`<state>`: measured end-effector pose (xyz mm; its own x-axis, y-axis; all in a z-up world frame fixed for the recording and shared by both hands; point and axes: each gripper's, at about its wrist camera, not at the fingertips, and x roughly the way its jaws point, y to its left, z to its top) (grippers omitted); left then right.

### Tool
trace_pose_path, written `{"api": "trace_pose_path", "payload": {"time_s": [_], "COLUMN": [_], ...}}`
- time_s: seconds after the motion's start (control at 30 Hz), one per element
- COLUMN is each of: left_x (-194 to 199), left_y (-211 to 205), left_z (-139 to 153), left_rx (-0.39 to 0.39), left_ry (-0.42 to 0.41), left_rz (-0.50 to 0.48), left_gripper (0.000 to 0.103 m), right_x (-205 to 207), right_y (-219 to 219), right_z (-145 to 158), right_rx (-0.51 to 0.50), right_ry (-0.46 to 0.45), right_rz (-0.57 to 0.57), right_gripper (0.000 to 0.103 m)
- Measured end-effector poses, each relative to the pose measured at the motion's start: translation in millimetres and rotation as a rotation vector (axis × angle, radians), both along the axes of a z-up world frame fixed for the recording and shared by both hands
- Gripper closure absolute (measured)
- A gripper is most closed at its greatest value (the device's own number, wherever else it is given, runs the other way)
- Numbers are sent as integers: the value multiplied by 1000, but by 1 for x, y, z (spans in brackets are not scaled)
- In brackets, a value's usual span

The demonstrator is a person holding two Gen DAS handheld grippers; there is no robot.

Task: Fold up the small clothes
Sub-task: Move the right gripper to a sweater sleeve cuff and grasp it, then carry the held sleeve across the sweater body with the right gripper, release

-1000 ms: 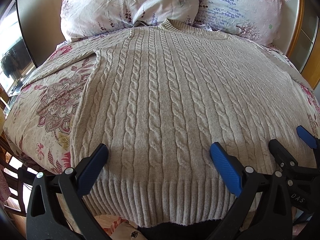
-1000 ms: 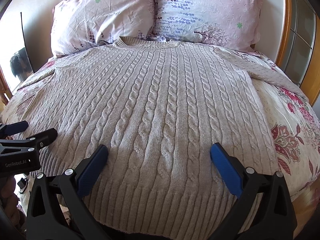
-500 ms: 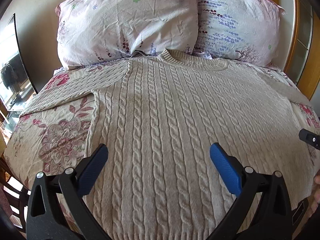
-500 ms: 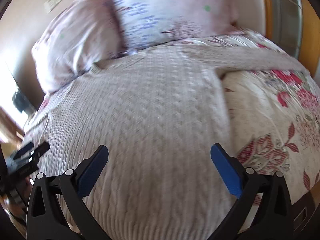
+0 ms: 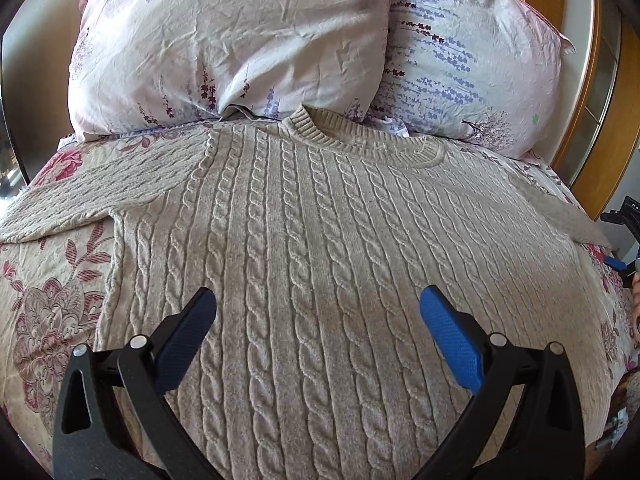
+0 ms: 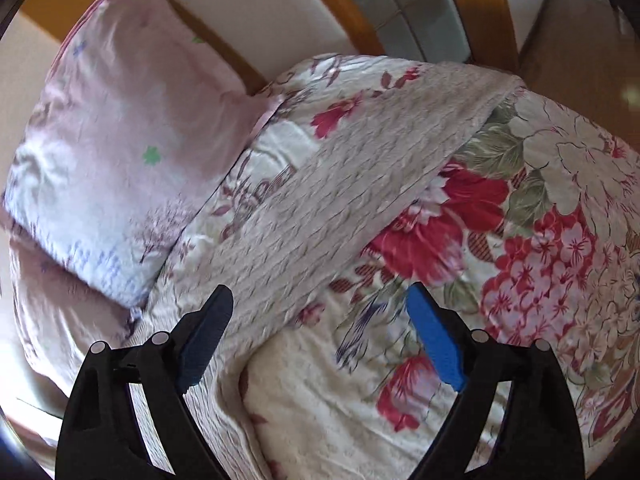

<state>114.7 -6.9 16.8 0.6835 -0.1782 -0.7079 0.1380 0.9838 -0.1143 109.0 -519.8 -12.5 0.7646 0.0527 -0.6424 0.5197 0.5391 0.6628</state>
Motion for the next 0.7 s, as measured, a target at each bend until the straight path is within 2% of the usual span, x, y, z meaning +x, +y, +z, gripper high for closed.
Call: {"api": "trace_pose_path", "payload": {"time_s": [0.07, 0.13, 0.27, 0.3, 0.37, 0.43, 0.5, 0.53, 0.7], "left_x": [7, 11, 9, 8, 8, 8, 8, 8, 9], "left_y": [5, 11, 14, 14, 14, 14, 14, 14, 13], "left_z": [-6, -10, -11, -11, -11, -11, -11, -11, -11], "left_rx": [-36, -74, -103, -102, -103, -102, -101, -99, -95], "left_ry": [52, 80, 71, 72, 72, 72, 72, 73, 75], "left_rz": [-5, 11, 7, 7, 7, 7, 7, 7, 6], "left_gripper": [2, 2, 2, 2, 2, 2, 2, 2, 2], "right_x": [3, 4, 12, 13, 15, 16, 20, 21, 24], "right_y": [-12, -16, -22, -22, -22, -21, -20, -19, -3], "right_z": [-11, -11, -22, -24, -24, -25, -26, -24, 10], "right_rx": [79, 89, 158, 163, 144, 126, 94, 67, -80], "right_ry": [-25, -73, -119, -132, -131, -133, -122, -117, -212], "right_rz": [-32, -54, -66, -74, -90, -104, -105, -97, -43], "right_gripper": [20, 24, 45, 48, 57, 61, 76, 89, 92]}}
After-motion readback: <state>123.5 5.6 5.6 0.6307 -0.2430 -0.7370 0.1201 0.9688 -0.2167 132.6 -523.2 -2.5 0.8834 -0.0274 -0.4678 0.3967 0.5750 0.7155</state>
